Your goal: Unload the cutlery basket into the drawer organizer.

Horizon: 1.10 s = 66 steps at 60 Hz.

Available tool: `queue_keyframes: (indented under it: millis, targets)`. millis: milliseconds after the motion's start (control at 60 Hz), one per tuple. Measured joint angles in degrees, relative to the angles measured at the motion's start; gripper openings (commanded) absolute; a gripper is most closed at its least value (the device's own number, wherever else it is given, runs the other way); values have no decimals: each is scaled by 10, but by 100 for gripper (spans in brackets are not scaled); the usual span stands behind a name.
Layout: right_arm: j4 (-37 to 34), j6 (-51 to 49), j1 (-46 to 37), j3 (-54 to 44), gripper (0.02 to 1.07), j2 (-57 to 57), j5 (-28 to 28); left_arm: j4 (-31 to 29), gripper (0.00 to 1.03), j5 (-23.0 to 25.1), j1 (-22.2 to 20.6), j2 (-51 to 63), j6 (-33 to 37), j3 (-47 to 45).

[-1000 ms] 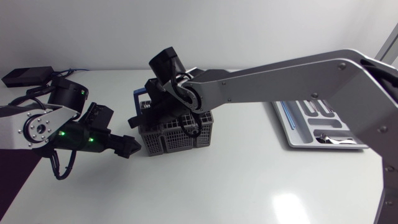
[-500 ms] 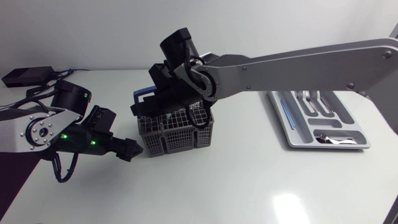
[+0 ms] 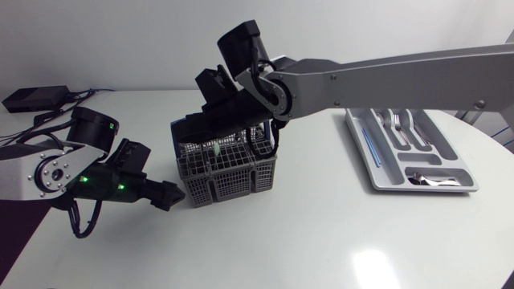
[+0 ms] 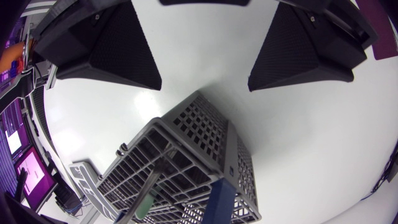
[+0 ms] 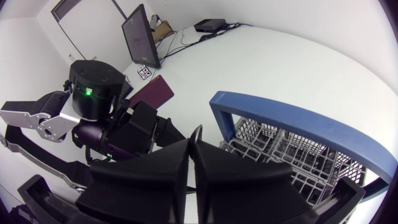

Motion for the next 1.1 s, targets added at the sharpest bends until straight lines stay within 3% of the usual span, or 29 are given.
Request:
queue_keyframes:
  millis: [350, 533, 733, 1100]
  targets:
    - [-23, -3, -20, -3, 8, -62, -10, -1, 98, 0, -7, -33, -7, 0]
    - [-63, -18, -32, -9, 8, -133, -21, -61, 98, 0, -13, -72, -34, 4]
    - [-128, -41, -65, -32, 8, -189, -21, -152, 98, 0, -40, -96, -104, 58]
    - [-255, -134, -178, -107, 8, -287, -1, -170, 98, -14, -125, -102, -245, 115]
